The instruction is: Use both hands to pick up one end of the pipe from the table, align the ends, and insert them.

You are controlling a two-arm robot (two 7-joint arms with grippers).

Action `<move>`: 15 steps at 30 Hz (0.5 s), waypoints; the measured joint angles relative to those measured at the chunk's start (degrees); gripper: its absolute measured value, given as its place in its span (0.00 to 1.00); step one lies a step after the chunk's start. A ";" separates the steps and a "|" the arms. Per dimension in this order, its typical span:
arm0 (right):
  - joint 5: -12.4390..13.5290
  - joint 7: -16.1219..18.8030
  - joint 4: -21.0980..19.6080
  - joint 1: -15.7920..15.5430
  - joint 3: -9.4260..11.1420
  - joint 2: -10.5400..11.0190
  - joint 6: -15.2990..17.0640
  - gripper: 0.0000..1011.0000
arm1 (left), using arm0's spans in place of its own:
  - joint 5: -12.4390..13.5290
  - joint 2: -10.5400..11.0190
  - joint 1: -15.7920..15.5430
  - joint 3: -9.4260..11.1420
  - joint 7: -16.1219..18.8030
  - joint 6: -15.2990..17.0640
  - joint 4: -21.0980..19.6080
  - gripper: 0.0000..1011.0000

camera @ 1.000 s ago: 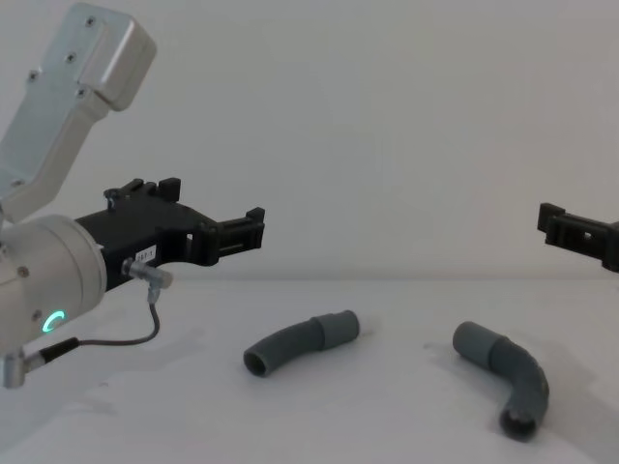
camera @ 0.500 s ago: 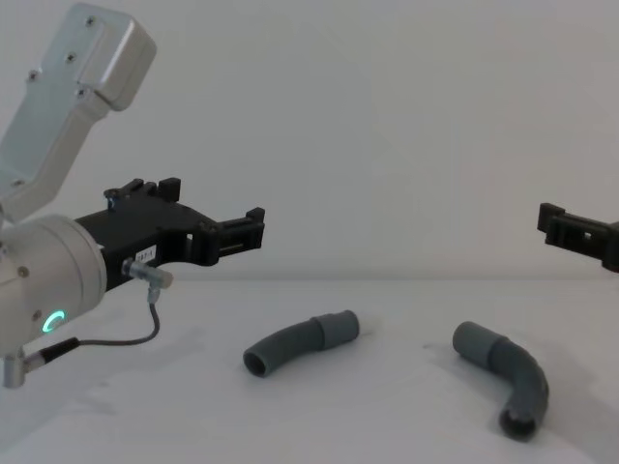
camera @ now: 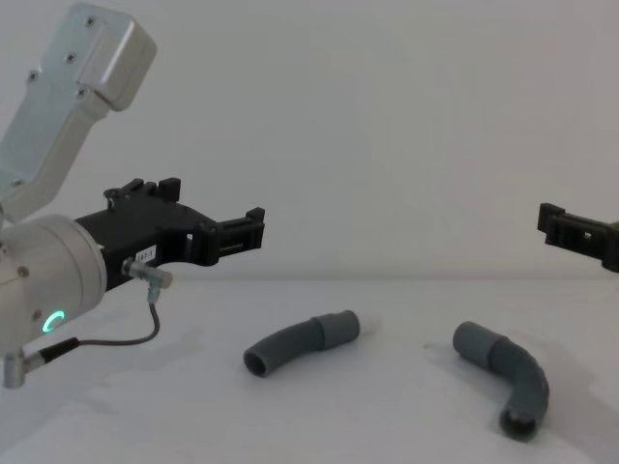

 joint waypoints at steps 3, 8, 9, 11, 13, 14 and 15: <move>0.00 0.00 0.00 0.00 0.00 0.00 0.00 1.00 | 0.00 0.00 0.00 0.00 0.00 0.00 0.00 0.99; 0.00 0.00 0.00 0.00 0.00 0.00 0.00 1.00 | 0.00 0.00 0.00 0.00 0.00 0.00 0.00 0.99; 0.00 0.00 0.00 0.00 0.00 0.00 0.00 1.00 | 0.00 0.00 0.00 0.00 0.00 0.00 0.00 0.99; 0.00 0.00 0.00 0.00 0.00 0.00 0.00 1.00 | 0.00 0.00 0.00 0.00 0.00 0.00 0.00 0.99; 0.00 0.00 0.00 0.00 0.00 0.00 0.00 1.00 | 0.00 0.00 0.00 0.00 0.00 0.00 0.00 0.99; 0.00 0.00 0.00 0.00 0.00 0.00 0.00 1.00 | 0.00 0.01 0.00 0.00 0.00 0.00 0.00 0.99; 0.00 0.00 0.00 0.00 0.00 0.00 0.00 1.00 | 0.00 0.00 0.00 0.00 0.00 0.00 0.00 0.99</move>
